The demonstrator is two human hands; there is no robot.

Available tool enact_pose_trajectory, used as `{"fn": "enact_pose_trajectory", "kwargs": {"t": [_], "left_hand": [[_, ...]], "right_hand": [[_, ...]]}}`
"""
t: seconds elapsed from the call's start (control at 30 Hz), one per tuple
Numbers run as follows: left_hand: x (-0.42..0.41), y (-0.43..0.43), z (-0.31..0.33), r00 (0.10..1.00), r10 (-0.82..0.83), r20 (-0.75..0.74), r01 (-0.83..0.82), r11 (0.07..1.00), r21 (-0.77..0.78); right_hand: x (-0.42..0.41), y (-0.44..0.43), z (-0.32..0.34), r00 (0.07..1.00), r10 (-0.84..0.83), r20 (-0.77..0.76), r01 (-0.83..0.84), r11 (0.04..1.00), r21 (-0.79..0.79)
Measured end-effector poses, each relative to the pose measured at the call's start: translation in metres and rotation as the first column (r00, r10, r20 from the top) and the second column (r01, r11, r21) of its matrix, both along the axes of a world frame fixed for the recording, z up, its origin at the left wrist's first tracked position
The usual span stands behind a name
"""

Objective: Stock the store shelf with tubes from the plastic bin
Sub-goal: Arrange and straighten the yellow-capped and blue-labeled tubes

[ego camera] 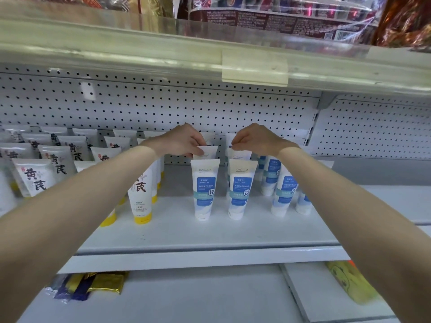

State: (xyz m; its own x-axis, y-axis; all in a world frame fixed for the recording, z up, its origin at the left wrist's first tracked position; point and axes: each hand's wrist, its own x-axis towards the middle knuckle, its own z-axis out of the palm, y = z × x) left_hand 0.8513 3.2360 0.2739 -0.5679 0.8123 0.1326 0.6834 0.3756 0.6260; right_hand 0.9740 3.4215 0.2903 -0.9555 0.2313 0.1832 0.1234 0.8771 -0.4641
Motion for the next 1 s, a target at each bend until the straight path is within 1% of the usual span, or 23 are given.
{"fn": "enact_pose_trajectory", "kwargs": {"t": [0.13,0.23,0.37,0.43,0.53,0.67,0.73,0.83,0.93,1.0], "left_hand": [[-0.003,0.001,0.001,1.000,-0.009,0.002,0.009,1.000,-0.003],[-0.003,0.002,0.002,1.000,-0.009,0.003,0.009,1.000,-0.017],[-0.005,0.007,0.010,1.000,0.005,-0.013,-0.005,1.000,0.000],[-0.008,0.012,0.015,0.999,0.024,-0.036,-0.022,0.999,0.035],[-0.014,0.020,0.019,0.999,0.031,-0.016,-0.029,0.995,0.096],[-0.031,0.033,0.018,0.990,0.082,-0.118,-0.066,0.989,0.131],[-0.040,0.037,0.016,0.984,0.090,-0.156,-0.076,0.993,0.094],[-0.051,0.045,0.013,0.981,0.091,-0.173,-0.093,0.996,-0.002],[-0.059,0.053,0.010,0.987,0.088,-0.137,-0.098,0.992,-0.073],[-0.062,0.058,0.008,0.991,0.084,-0.106,-0.093,0.992,-0.088]], "right_hand": [[-0.004,0.007,0.001,0.999,-0.021,-0.038,0.020,1.000,-0.018],[-0.010,0.013,0.002,0.999,-0.031,-0.043,0.027,0.996,-0.080],[-0.016,0.019,0.008,0.997,-0.035,-0.069,0.031,0.999,-0.044],[-0.021,0.022,0.010,0.998,-0.033,-0.059,0.031,0.999,-0.037],[-0.029,0.029,0.014,0.999,-0.018,-0.045,0.018,1.000,0.001],[-0.043,0.040,0.015,0.999,-0.026,-0.022,0.027,0.999,0.040],[-0.051,0.044,0.013,1.000,-0.023,0.007,0.022,0.998,0.066],[-0.062,0.049,0.010,0.996,-0.016,0.086,0.008,0.996,0.084],[-0.071,0.051,0.009,0.987,-0.031,0.159,0.012,0.993,0.118],[-0.074,0.051,0.008,0.983,-0.033,0.179,0.011,0.992,0.124]]}}
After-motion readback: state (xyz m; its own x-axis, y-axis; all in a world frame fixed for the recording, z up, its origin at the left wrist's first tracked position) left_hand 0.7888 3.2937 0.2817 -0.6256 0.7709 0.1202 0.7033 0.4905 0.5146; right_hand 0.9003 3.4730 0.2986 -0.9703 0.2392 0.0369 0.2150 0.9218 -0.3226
